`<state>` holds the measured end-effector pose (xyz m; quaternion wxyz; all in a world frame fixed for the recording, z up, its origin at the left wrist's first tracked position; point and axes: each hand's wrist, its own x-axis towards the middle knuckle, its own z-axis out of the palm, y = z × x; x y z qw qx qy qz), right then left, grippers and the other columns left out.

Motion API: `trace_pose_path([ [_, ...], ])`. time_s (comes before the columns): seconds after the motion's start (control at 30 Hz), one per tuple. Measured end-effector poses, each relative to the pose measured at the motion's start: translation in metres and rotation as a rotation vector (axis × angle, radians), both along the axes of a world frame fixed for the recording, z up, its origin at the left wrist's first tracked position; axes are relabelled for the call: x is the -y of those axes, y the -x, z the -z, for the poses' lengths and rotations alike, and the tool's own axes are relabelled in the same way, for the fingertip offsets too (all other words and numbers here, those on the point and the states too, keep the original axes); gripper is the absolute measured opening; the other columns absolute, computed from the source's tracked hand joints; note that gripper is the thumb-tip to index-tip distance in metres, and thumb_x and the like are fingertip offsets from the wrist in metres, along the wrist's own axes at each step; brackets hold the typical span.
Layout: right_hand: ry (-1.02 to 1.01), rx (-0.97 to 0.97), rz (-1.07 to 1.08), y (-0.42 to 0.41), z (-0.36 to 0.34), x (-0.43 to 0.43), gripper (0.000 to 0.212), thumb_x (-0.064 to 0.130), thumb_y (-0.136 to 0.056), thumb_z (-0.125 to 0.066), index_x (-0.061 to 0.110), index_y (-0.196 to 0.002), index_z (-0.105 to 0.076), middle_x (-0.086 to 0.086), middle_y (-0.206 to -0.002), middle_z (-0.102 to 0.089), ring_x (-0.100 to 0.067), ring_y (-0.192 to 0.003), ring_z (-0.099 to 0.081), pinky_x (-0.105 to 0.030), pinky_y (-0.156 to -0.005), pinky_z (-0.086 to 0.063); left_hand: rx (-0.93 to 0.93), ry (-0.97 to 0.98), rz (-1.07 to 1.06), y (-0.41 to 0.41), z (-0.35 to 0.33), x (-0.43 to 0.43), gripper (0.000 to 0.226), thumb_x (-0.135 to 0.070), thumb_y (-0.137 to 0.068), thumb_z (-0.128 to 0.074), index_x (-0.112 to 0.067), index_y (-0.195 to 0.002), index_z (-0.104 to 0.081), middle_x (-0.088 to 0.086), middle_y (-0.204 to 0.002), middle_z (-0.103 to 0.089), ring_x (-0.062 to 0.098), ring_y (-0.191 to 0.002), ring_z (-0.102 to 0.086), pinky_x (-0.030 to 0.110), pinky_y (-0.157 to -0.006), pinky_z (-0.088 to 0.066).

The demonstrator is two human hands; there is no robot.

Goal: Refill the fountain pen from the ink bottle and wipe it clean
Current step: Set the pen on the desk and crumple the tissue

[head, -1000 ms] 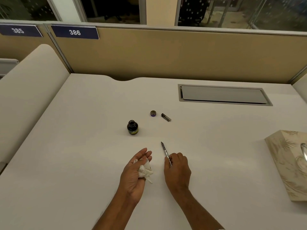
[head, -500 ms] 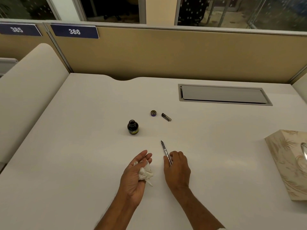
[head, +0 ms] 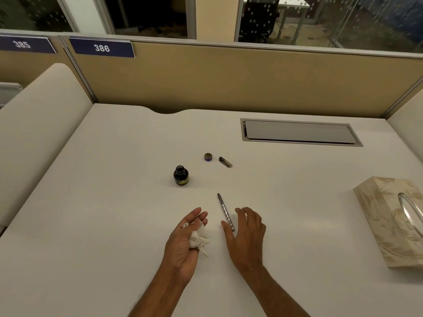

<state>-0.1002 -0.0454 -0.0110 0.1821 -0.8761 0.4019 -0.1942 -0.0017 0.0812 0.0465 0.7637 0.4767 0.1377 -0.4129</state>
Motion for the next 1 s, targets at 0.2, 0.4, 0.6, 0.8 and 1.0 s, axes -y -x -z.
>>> trace_pose_path([
  [0.2, 0.011, -0.012, 0.014, 0.008, -0.005, -0.005, 0.045, 0.045, -0.090, -0.067, 0.016, -0.124, -0.061, -0.007, -0.130, -0.058, -0.027, -0.125, -0.051, -0.044, -0.098, -0.041, -0.008, 0.012, -0.002, 0.004, -0.005, -0.006, 0.030, 0.002, -0.098, -0.055, -0.012, -0.118, -0.072, 0.010, -0.121, -0.076, 0.024, -0.119, -0.065, 0.036, -0.086, -0.052],
  [0.4, -0.117, 0.115, 0.031, 0.022, -0.027, -0.027, 0.042, 0.040, -0.090, -0.069, 0.018, -0.125, -0.061, -0.003, -0.131, -0.058, -0.022, -0.127, -0.050, -0.039, -0.100, -0.041, -0.006, 0.071, 0.014, 0.015, -0.011, -0.008, 0.029, 0.001, -0.098, -0.057, -0.007, -0.123, -0.070, 0.013, -0.119, -0.076, 0.027, -0.120, -0.066, 0.036, -0.093, -0.052],
  [0.6, -0.501, 0.403, 0.095, 0.054, -0.082, -0.062, 0.031, 0.058, -0.087, -0.063, 0.040, -0.112, -0.058, 0.026, -0.116, -0.060, 0.001, -0.109, -0.057, -0.015, -0.079, -0.049, -0.047, 0.173, 0.061, 0.046, -0.023, -0.001, 0.036, 0.005, -0.095, -0.054, 0.000, -0.128, -0.065, 0.019, -0.125, -0.073, 0.028, -0.125, -0.066, 0.036, -0.095, -0.059],
  [0.8, -0.760, 0.436, 0.103, 0.110, -0.115, -0.073, 0.020, 0.054, -0.093, -0.060, 0.043, -0.109, -0.061, 0.028, -0.114, -0.066, 0.008, -0.102, -0.061, -0.011, -0.073, -0.049, -0.038, 0.213, 0.199, 0.101, -0.041, 0.007, 0.032, -0.005, -0.099, -0.052, -0.008, -0.126, -0.069, 0.015, -0.131, -0.071, 0.025, -0.126, -0.065, 0.050, -0.113, -0.044],
  [1.0, -0.850, 0.498, 0.164, 0.196, -0.133, -0.069, 0.025, 0.050, -0.091, -0.065, 0.043, -0.115, -0.062, 0.024, -0.115, -0.067, 0.002, -0.103, -0.065, -0.023, -0.084, -0.060, 0.011, 0.220, 0.308, 0.190, -0.057, 0.022, 0.031, -0.007, -0.101, -0.053, -0.010, -0.129, -0.067, 0.012, -0.133, -0.070, 0.023, -0.124, -0.067, 0.049, -0.108, -0.048],
])
